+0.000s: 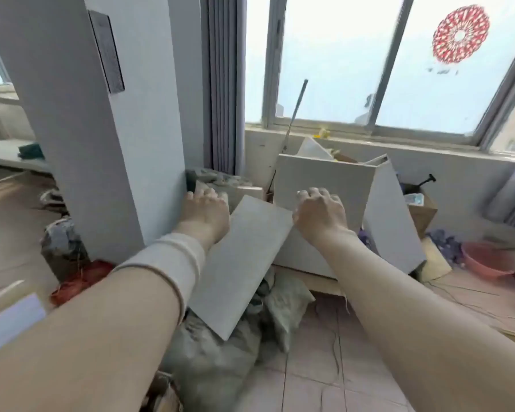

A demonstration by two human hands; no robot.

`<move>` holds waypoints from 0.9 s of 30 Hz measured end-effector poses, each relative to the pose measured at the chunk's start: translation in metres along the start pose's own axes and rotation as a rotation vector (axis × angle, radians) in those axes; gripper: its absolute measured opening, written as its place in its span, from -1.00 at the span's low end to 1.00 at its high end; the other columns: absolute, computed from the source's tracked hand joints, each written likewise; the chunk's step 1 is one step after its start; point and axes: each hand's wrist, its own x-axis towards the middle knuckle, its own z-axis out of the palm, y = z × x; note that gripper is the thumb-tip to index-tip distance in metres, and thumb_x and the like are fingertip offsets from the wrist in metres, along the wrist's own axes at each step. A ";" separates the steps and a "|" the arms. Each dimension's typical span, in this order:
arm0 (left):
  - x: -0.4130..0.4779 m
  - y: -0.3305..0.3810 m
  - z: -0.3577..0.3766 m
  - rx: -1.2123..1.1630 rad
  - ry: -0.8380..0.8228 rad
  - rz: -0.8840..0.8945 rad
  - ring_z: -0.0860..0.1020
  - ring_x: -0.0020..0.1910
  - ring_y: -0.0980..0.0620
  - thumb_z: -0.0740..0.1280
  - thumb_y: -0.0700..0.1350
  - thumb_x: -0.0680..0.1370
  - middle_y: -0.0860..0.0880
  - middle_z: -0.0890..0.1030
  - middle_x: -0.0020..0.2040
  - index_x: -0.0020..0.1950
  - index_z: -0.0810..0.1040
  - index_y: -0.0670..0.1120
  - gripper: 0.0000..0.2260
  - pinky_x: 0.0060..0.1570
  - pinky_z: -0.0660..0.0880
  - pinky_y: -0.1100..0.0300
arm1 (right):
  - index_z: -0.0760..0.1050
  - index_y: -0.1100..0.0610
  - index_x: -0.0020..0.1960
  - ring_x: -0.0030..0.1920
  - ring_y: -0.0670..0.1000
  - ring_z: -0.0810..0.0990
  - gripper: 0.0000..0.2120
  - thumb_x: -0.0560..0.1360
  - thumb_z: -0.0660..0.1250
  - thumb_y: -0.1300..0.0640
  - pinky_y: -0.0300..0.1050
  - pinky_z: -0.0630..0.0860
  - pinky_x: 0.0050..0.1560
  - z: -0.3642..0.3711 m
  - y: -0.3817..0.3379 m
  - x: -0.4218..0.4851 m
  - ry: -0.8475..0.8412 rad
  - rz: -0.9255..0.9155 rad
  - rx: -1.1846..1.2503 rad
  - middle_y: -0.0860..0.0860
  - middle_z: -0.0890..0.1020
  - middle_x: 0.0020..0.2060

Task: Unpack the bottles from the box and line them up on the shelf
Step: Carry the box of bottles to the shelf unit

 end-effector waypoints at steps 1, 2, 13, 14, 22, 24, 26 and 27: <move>-0.010 -0.008 0.017 0.025 -0.044 -0.040 0.37 0.33 -0.16 0.10 -0.08 0.61 -0.18 0.43 0.33 0.33 0.37 -0.13 -0.68 0.29 0.27 0.06 | 0.31 0.20 0.39 0.35 0.13 0.35 -0.60 0.59 0.07 0.11 -0.01 0.28 0.31 0.016 -0.011 -0.007 -0.062 -0.004 -0.020 0.13 0.43 0.32; -0.017 -0.019 0.037 0.007 -0.062 -0.067 0.39 0.31 -0.16 0.11 -0.09 0.60 -0.17 0.45 0.31 0.32 0.39 -0.12 -0.69 0.27 0.28 0.06 | 0.31 0.19 0.38 0.34 0.13 0.35 -0.61 0.59 0.07 0.10 -0.02 0.27 0.31 0.034 -0.020 -0.012 -0.096 -0.026 -0.011 0.13 0.44 0.31; -0.190 -0.122 0.240 -0.173 -0.393 -0.346 0.42 0.27 -0.15 0.11 -0.11 0.59 -0.14 0.49 0.27 0.32 0.41 -0.12 -0.68 0.23 0.31 0.03 | 0.38 0.22 0.32 0.32 0.17 0.39 -0.66 0.57 0.08 0.22 -0.01 0.28 0.28 0.230 -0.153 -0.137 -0.492 -0.291 0.077 0.14 0.50 0.24; -0.206 -0.127 0.253 -0.190 -0.426 -0.365 0.41 0.27 -0.16 0.11 -0.11 0.59 -0.14 0.49 0.26 0.30 0.42 -0.11 -0.69 0.23 0.31 0.03 | 0.38 0.23 0.31 0.32 0.18 0.40 -0.65 0.55 0.10 0.24 0.00 0.30 0.27 0.244 -0.164 -0.150 -0.527 -0.326 0.077 0.15 0.51 0.22; -0.304 -0.143 0.317 -0.278 -0.683 -0.618 0.44 0.26 -0.14 0.11 -0.13 0.59 -0.12 0.49 0.24 0.26 0.42 -0.13 -0.72 0.19 0.35 0.03 | 0.22 0.15 0.44 0.41 0.08 0.29 -0.58 0.59 0.03 0.14 -0.06 0.23 0.33 0.310 -0.212 -0.194 -0.808 -0.593 -0.033 0.07 0.41 0.33; -0.316 -0.142 0.325 -0.363 -0.713 -0.750 0.44 0.25 -0.14 0.10 -0.14 0.59 -0.12 0.48 0.25 0.27 0.43 -0.14 -0.72 0.16 0.37 0.04 | 0.22 0.13 0.44 0.41 0.07 0.28 -0.58 0.60 0.01 0.14 -0.08 0.22 0.33 0.321 -0.221 -0.189 -0.841 -0.673 -0.072 0.06 0.40 0.34; -0.326 -0.142 0.336 -0.452 -0.726 -0.890 0.43 0.26 -0.12 0.11 -0.14 0.59 -0.12 0.47 0.25 0.25 0.45 -0.14 -0.72 0.14 0.40 0.06 | 0.22 0.11 0.43 0.40 0.08 0.29 -0.59 0.59 0.01 0.14 -0.08 0.22 0.31 0.332 -0.227 -0.182 -0.876 -0.750 -0.104 0.06 0.40 0.34; -0.330 -0.142 0.340 -0.488 -0.730 -0.963 0.44 0.25 -0.11 0.12 -0.13 0.59 -0.12 0.49 0.24 0.24 0.46 -0.13 -0.73 0.13 0.41 0.07 | 0.22 0.10 0.43 0.40 0.08 0.29 -0.60 0.59 0.01 0.14 -0.08 0.22 0.31 0.338 -0.230 -0.178 -0.899 -0.790 -0.122 0.05 0.39 0.34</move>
